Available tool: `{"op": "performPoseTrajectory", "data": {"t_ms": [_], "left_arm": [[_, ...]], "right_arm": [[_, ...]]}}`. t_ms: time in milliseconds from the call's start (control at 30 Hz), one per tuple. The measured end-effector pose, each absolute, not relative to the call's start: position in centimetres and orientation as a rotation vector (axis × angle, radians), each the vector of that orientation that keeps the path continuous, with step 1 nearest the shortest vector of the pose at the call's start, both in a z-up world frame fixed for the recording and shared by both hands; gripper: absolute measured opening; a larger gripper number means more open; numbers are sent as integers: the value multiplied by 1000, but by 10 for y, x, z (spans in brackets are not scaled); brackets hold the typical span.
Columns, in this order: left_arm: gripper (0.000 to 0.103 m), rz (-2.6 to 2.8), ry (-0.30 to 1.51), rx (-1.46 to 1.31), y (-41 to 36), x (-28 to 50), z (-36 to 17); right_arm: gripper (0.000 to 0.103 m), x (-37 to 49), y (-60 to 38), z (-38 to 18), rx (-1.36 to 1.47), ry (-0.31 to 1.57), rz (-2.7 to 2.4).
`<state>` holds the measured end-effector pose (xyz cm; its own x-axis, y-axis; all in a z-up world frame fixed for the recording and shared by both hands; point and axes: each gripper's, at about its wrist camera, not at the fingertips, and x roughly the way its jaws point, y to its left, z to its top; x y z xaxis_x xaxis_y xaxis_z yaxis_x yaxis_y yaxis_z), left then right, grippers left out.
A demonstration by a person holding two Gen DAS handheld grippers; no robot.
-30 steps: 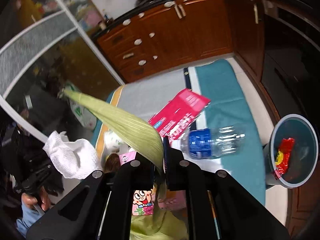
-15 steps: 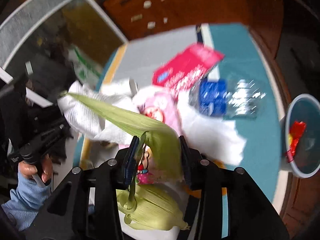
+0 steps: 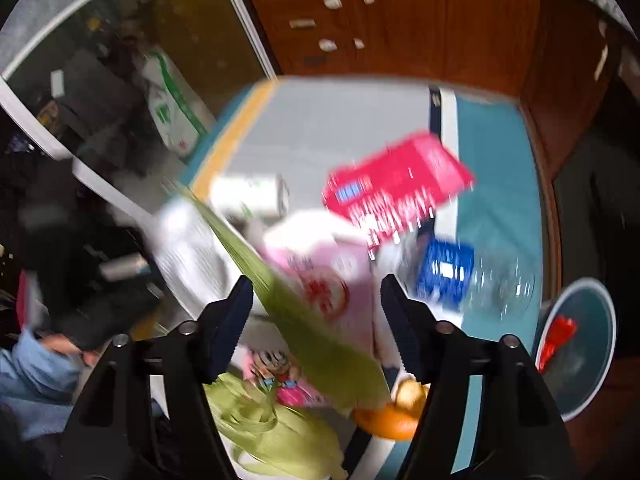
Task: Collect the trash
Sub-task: 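Lift the paper towel with the left gripper while the right gripper lifts the husk leaf, then carry the paper towel and husk leaf toward the teal bin with both grippers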
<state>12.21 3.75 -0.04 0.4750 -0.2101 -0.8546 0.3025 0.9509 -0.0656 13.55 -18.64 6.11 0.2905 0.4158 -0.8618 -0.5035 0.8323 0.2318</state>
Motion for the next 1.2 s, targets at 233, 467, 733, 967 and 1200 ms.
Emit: {"op": "performPoseTrajectory", "data": {"t_ms": [233,467,733,967,1200], "left_arm": [[5,-335,1033,75,40,125,-4],[6,-340,1030,71,40,130,-2],[5,-312,899,85,38,141,62],[5,-387,797,163,-22,144,123],[5,-335,695,285,-93,155,154]], "right_arm": [[63,140,-158,84,-157,1067,659],[34,133,-126,3,-293,1255,651],[7,140,-163,41,-139,1132,601],[6,137,-237,90,62,979,552],[6,123,-331,127,246,829,458]]}}
